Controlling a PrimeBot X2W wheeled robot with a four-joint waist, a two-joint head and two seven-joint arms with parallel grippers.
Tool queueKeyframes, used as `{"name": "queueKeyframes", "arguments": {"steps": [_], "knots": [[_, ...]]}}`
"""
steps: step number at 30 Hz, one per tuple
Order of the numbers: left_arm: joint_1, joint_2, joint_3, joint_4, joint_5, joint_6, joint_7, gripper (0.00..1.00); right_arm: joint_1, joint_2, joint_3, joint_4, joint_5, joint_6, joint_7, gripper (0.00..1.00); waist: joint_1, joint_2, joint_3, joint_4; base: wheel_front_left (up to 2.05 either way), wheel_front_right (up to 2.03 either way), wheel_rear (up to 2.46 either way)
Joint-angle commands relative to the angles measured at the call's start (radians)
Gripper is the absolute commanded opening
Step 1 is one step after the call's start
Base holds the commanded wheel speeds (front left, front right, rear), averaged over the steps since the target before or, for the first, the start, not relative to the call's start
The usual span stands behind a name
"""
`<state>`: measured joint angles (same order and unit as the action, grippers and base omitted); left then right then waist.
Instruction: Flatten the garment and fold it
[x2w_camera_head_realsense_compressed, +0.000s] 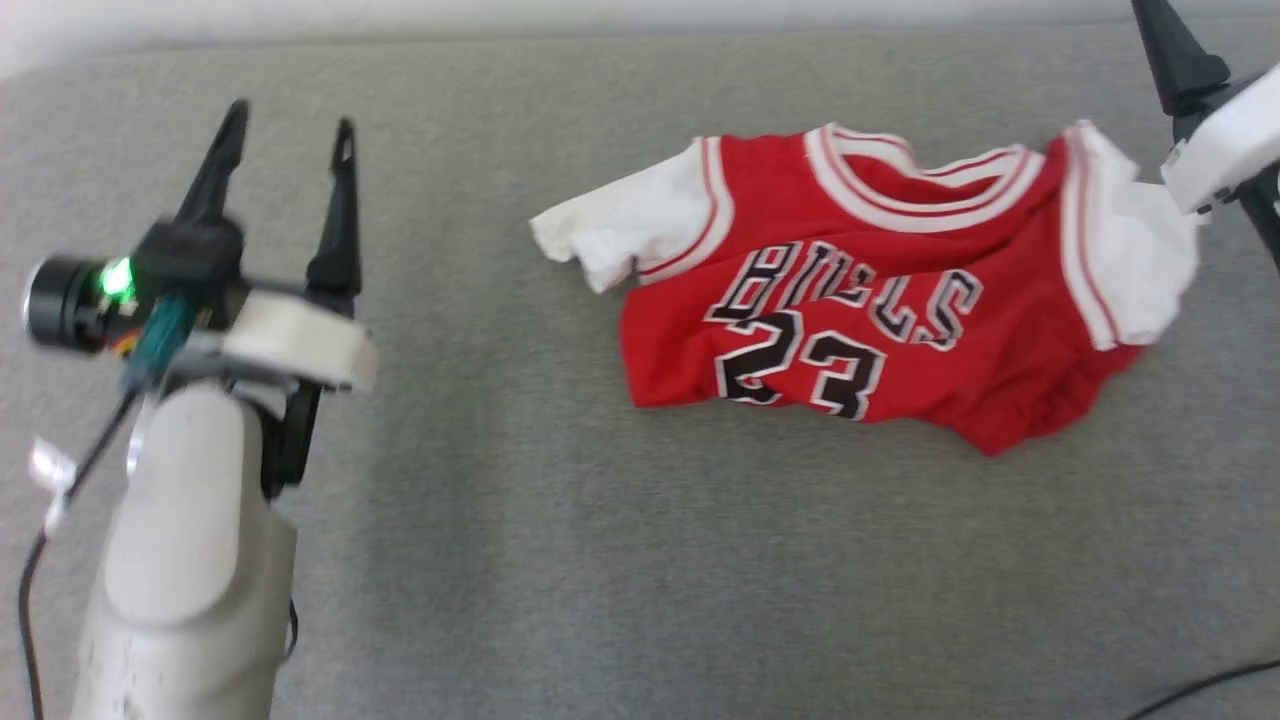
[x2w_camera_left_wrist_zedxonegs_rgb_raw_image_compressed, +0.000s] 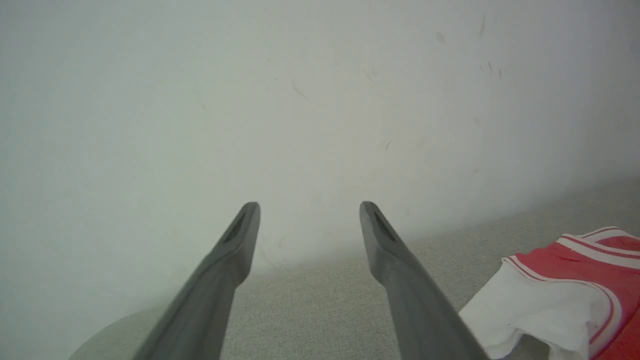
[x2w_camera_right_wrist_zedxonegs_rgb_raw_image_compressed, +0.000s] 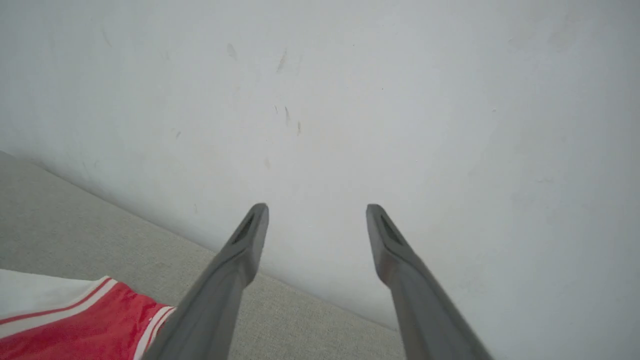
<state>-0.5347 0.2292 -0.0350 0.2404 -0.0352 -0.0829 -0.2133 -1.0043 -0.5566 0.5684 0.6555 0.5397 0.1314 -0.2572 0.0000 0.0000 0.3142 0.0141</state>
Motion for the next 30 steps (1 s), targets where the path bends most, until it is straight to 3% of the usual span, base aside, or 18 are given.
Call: {"name": "queueKeyframes", "arguments": {"steps": [1, 5, 11, 16, 21, 24, 30], "knots": [[-0.036, 0.006, -0.014, 0.022, -0.002, -0.011, 0.018, 1.00, 0.054, 0.019, -0.048, -0.039, -0.025, -0.001, -0.004, 1.00, 0.0000, 0.0000, -0.032, -0.043, 0.00, 0.00, 0.00], [-0.137, 0.023, -0.063, 0.114, -0.026, -0.035, 0.093, 1.00, 0.227, 0.097, -0.244, -0.218, -0.103, -0.001, -0.004, 1.00, 0.0000, 0.0000, -0.038, -0.066, 0.00, 0.00, 0.00], [-0.266, 0.044, -0.178, 0.250, -0.107, -0.047, 0.245, 1.00, 0.434, 0.191, -0.400, -0.437, -0.194, -0.001, -0.004, 1.00, 0.0000, 0.0000, -0.038, -0.089, 0.00, 0.00, 0.00], [-0.372, 0.082, -0.350, 0.336, -0.259, -0.047, 0.398, 1.00, 0.562, 0.237, -0.452, -0.563, -0.244, -0.001, 0.001, 1.00, 0.0000, 0.0000, -0.028, -0.108, 0.00, 0.00, 0.00], [-0.465, 0.139, -0.542, 0.383, -0.449, -0.048, 0.654, 1.00, 0.661, 0.298, -0.492, -0.667, -0.266, -0.001, 0.003, 1.00, 0.0000, 0.0000, -0.010, -0.137, 0.00, 0.00, 0.00], [-0.518, 0.190, -0.639, 0.382, -0.546, -0.048, 0.803, 1.00, 0.703, 0.321, -0.501, -0.703, -0.277, -0.001, 0.004, 1.00, 0.0000, 0.0000, 0.009, -0.161, 0.00, 0.00, 0.00], [-0.617, 0.273, -0.773, 0.385, -0.653, -0.048, 0.996, 1.00, 0.723, 0.351, -0.496, -0.729, -0.288, -0.001, 0.005, 1.00, 0.0000, 0.0000, 0.064, -0.220, 0.00, 0.00, 0.00]]}}
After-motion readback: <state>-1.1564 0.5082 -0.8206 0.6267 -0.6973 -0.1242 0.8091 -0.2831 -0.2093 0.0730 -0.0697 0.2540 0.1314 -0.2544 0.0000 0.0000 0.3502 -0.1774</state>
